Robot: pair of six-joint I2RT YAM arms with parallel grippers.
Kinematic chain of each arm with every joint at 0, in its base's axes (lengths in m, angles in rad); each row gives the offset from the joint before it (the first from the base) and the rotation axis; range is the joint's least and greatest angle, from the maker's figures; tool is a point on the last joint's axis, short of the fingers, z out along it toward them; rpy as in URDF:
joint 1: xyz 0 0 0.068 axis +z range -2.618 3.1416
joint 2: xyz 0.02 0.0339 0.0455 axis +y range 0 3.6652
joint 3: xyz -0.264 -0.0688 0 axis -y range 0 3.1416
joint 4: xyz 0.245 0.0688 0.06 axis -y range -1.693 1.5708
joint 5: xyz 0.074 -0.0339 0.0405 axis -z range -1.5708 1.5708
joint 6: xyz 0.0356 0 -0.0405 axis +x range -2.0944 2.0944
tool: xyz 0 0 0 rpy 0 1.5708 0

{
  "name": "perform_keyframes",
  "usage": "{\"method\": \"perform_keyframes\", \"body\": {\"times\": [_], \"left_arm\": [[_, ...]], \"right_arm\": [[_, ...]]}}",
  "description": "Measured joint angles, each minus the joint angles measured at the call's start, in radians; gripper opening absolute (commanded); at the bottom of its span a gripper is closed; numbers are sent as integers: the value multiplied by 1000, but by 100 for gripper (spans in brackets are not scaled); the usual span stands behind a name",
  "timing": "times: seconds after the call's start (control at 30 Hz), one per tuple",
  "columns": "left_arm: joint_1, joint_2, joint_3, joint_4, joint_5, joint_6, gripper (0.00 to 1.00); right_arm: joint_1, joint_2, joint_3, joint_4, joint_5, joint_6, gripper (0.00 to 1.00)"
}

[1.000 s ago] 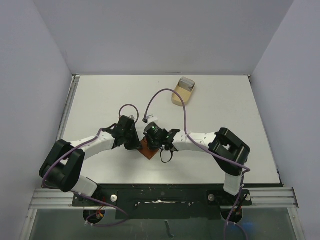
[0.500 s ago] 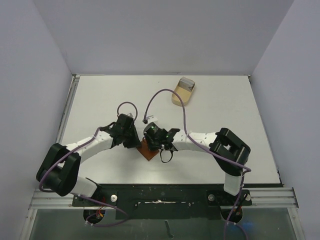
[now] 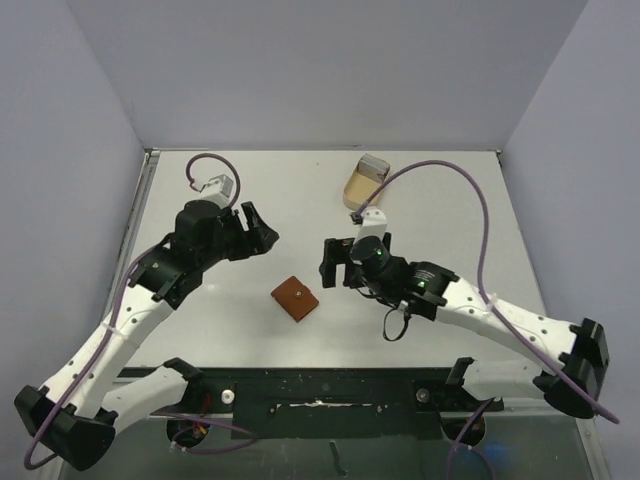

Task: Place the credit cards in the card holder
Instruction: Reset both arms

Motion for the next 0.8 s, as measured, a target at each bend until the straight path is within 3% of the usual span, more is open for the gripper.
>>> {"method": "perform_keyframes", "body": {"times": [0.2,0.37,0.57,0.8], "left_arm": [[0,-148,6,-58,-24,22,70],[0,-303,-75,-55,-34,-6,71],[0,-381,-192,-51,-37,-50,72],[0,-387,-226,-45,-37,-68,72]], "right_arm": [[-1,-267,-59,-107,127,70,98],[-1,-406,-99,-178,191,142,98],[-1,-454,-143,-230,229,210,97],[-1,-439,-150,-243,236,245,98]]}}
